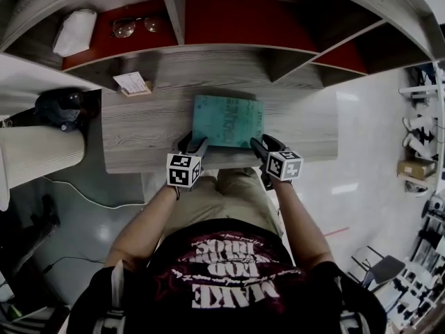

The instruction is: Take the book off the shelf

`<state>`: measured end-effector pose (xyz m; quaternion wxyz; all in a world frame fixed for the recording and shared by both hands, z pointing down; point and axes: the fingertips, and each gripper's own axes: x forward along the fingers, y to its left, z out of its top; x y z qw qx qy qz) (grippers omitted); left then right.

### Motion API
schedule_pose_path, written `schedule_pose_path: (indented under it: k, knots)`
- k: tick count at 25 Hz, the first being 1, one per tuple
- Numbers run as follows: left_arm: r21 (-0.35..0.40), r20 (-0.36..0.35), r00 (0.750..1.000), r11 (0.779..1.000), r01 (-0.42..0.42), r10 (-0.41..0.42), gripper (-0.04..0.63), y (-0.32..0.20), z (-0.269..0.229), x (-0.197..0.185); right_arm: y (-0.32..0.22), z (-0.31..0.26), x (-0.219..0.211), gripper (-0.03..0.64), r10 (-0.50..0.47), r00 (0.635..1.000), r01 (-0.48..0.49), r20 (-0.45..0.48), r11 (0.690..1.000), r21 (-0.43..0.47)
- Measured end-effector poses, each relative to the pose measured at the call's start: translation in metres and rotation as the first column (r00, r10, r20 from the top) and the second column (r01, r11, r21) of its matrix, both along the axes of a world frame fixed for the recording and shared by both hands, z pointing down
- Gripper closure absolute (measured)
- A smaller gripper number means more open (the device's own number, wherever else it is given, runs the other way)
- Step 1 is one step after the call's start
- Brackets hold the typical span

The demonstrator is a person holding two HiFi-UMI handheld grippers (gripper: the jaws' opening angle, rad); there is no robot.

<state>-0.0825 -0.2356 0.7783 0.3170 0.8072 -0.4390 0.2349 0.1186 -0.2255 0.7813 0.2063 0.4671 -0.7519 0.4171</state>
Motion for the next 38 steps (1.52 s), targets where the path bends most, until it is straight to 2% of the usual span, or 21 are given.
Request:
schedule_pose_path:
  k: [3,5,6,8,10,11,13,15,16,17,20,25,27,29,31,33,36,38]
  knots:
    - [-0.095,0.047,0.995,0.992,-0.085,0.089,0.379,0.012,0.018,0.001,0.003,0.007,-0.003,0.359,-0.064,0.998,0.063,-0.026,0.998,-0.025]
    - [-0.149,0.052,0.994,0.985,-0.084,0.092,0.379,0.017,0.021,-0.004,0.003,0.005,-0.001,0.332,-0.07,0.996,0.068,-0.047,0.997,-0.037]
    - [-0.145,0.061,0.995,0.987,-0.069,0.078,0.379,0.015,0.015,-0.009,0.002,-0.002,0.001,0.32,-0.066,0.996,0.064,-0.063,0.998,-0.028]
    - [-0.081,0.073,0.997,0.996,-0.029,0.035,0.379,0.006,-0.012,-0.022,-0.004,-0.029,0.004,0.329,-0.056,0.994,0.06,-0.089,0.997,0.039]
    - [0.009,0.052,0.999,1.0,0.015,-0.016,0.379,-0.006,-0.054,-0.033,-0.009,-0.074,0.002,0.372,-0.059,0.997,0.066,-0.048,0.984,0.166]
    - [0.056,0.033,0.999,0.998,0.032,-0.034,0.379,-0.011,-0.08,-0.038,-0.009,-0.102,-0.001,0.406,-0.074,0.997,0.074,-0.007,0.967,0.244]
    - [0.166,-0.018,0.999,0.985,0.051,-0.049,0.383,-0.018,-0.14,-0.044,-0.004,-0.164,-0.009,0.501,-0.125,0.992,0.103,0.028,0.91,0.402]
    - [0.29,-0.063,0.997,0.955,0.064,-0.048,0.442,-0.022,-0.204,-0.045,0.001,-0.221,-0.009,0.566,-0.148,0.989,0.135,-0.018,0.838,0.528]
    - [0.348,-0.071,0.996,0.935,0.067,-0.045,0.482,-0.022,-0.233,-0.045,0.002,-0.246,-0.007,0.606,-0.141,0.989,0.138,-0.04,0.81,0.57]
    - [0.401,-0.069,0.997,0.914,0.068,-0.044,0.525,-0.02,-0.259,-0.045,0.002,-0.269,-0.005,0.612,-0.125,0.991,0.129,-0.049,0.788,0.601]
    - [0.504,-0.075,0.996,0.859,0.087,-0.057,0.586,-0.017,-0.32,-0.045,-0.001,-0.321,0.001,0.614,-0.077,0.997,0.066,-0.012,0.757,0.65]
    - [0.601,-0.118,0.991,0.791,0.116,-0.056,0.589,-0.002,-0.395,-0.046,0.0,-0.382,0.002,0.614,-0.072,0.997,0.035,0.024,0.717,0.696]
    - [0.634,-0.125,0.991,0.765,0.118,-0.05,0.589,0.004,-0.42,-0.046,0.004,-0.408,0.001,0.614,-0.075,0.997,0.038,0.019,0.688,0.725]
    - [0.649,-0.143,0.989,0.749,0.129,-0.046,0.589,0.007,-0.436,-0.048,0.009,-0.43,0.0,0.614,-0.08,0.997,0.049,0.004,0.658,0.752]
    - [0.651,-0.158,0.986,0.746,0.14,-0.048,0.589,0.011,-0.441,-0.049,0.015,-0.442,-0.001,0.614,-0.084,0.996,0.066,-0.015,0.645,0.761]
    - [0.644,-0.165,0.985,0.751,0.146,-0.051,0.589,0.017,-0.44,-0.049,0.022,-0.448,0.0,0.614,-0.089,0.996,0.078,-0.026,0.646,0.76]
    - [0.629,-0.178,0.983,0.763,0.151,-0.049,0.589,0.024,-0.436,-0.05,0.03,-0.456,0.0,0.614,-0.098,0.995,0.089,-0.034,0.64,0.763]
    - [0.609,-0.184,0.982,0.779,0.151,-0.046,0.589,0.032,-0.428,-0.047,0.036,-0.459,-0.001,0.614,-0.108,0.993,0.102,-0.043,0.639,0.763]
